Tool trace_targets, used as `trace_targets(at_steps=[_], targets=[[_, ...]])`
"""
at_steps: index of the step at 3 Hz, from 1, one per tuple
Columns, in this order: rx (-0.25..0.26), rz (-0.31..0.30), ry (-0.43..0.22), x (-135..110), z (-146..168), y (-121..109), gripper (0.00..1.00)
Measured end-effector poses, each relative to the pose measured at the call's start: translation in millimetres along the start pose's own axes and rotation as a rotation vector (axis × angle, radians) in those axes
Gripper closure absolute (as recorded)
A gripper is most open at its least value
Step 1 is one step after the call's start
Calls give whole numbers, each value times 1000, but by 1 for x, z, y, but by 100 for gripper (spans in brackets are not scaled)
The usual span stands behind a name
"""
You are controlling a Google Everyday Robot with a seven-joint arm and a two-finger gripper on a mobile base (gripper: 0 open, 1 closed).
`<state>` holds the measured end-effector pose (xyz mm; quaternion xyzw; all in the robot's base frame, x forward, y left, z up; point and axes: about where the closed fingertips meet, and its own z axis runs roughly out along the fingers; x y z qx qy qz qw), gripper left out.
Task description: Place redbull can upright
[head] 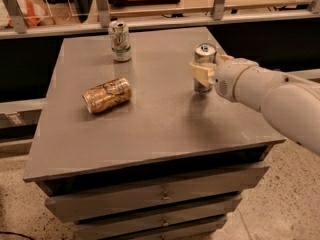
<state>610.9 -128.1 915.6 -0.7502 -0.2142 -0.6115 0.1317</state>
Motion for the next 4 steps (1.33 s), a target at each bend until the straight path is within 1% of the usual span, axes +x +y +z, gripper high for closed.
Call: trace_targets(at_steps=[1, 2, 3, 4], targets=[[-12, -52, 3, -8, -1, -2, 100], [-22, -63, -16, -14, -3, -3, 85], [-31, -42, -54, -16, -5, -3, 61], [-30, -42, -53, -16, -4, -4, 40]])
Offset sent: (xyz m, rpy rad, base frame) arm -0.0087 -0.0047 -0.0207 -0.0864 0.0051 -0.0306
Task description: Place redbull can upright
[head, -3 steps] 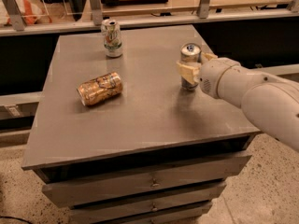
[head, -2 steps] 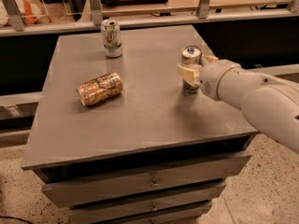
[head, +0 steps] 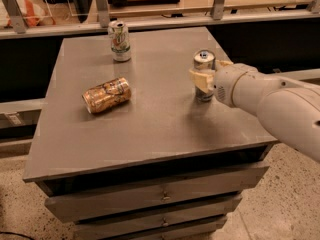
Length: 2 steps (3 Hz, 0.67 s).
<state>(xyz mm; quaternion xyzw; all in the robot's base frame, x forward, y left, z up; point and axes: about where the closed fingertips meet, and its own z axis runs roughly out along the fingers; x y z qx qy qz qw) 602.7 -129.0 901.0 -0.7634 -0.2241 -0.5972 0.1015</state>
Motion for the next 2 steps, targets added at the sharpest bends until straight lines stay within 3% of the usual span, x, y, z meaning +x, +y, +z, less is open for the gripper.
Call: trace_targets(at_steps=[1, 2], targets=[[2, -2, 0, 1, 0, -1, 15], [4, -4, 1, 2, 1, -3, 0]])
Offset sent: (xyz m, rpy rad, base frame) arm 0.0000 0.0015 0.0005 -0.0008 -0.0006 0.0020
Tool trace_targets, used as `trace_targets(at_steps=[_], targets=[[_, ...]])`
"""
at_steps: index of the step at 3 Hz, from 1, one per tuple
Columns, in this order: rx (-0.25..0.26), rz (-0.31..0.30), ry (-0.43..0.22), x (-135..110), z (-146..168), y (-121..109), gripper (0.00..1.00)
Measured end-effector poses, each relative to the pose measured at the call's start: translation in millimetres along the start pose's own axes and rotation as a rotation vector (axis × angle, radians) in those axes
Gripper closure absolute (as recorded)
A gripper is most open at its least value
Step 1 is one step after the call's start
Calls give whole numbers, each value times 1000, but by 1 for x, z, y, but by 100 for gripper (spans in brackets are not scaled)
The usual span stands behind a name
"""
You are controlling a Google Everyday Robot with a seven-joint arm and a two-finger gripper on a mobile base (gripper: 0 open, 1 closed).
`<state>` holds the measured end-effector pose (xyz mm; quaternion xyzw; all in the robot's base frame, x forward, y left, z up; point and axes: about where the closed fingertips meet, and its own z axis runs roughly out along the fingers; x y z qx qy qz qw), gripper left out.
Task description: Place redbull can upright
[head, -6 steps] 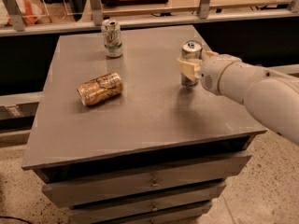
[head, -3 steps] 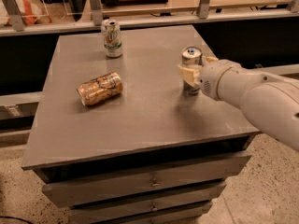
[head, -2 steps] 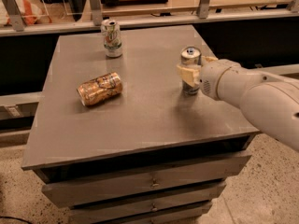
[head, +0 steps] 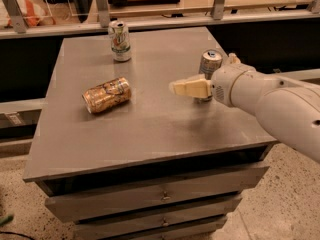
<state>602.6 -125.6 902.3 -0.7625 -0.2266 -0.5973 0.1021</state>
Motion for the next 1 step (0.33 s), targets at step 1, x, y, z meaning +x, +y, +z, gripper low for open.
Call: trace_targets(at_steps=[1], targets=[[0, 0, 0, 0, 0, 0, 0]])
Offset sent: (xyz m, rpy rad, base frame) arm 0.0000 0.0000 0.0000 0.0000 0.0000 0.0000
